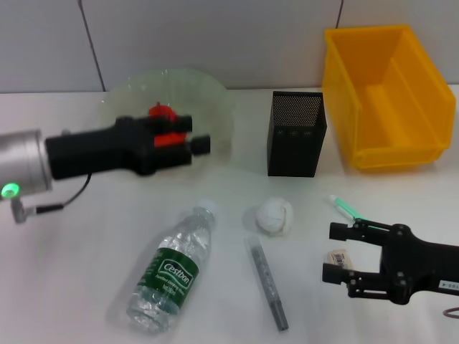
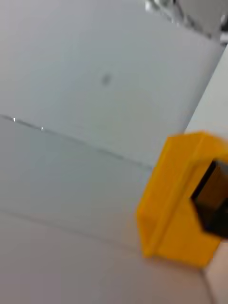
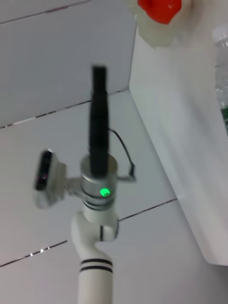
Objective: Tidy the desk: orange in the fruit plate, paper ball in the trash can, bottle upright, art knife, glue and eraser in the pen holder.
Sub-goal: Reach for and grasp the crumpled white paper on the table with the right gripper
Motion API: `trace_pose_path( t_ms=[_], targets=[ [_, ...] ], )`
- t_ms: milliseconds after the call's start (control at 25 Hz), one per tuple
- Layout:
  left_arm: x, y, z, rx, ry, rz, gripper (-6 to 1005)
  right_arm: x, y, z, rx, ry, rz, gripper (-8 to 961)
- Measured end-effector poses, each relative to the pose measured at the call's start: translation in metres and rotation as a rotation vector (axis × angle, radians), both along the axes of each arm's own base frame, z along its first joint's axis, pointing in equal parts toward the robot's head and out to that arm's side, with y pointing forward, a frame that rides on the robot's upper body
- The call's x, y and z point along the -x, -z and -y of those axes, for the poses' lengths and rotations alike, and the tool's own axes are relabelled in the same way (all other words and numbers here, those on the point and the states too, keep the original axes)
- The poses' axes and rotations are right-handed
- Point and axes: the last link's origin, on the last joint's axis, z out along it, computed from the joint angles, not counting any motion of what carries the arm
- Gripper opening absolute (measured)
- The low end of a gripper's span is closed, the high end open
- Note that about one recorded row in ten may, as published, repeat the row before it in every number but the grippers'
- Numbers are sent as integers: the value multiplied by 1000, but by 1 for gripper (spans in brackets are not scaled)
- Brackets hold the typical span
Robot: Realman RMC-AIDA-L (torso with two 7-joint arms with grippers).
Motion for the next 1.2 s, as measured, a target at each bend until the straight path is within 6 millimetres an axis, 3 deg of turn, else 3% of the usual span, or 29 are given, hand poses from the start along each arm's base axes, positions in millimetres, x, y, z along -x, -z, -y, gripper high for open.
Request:
trace_pose_path(
  t_ms=[80, 120, 280, 360, 520, 680, 1200],
  targets=[
    [0, 0, 0, 0, 0, 0, 664, 0, -2, -1, -6, 3, -1, 797],
    [12, 5, 20, 50, 21, 4, 665, -1, -6, -2, -14, 7, -4, 797],
    [19, 12, 33, 70, 54, -15, 671, 1, -17, -8, -8, 23, -12, 797],
    [21, 16, 38, 71, 77, -27, 674, 6, -26, -15, 11, 41, -17, 796],
    [24, 27, 50, 89, 121, -45, 779, 18, -45, -33, 70, 93, 8, 796],
    [27, 39, 61, 125, 157, -55, 805, 36, -61, -53, 211, 143, 139, 796],
    [27, 43, 60, 100, 182, -63, 804, 79, -53, -90, 417, 133, 582, 797]
  ],
)
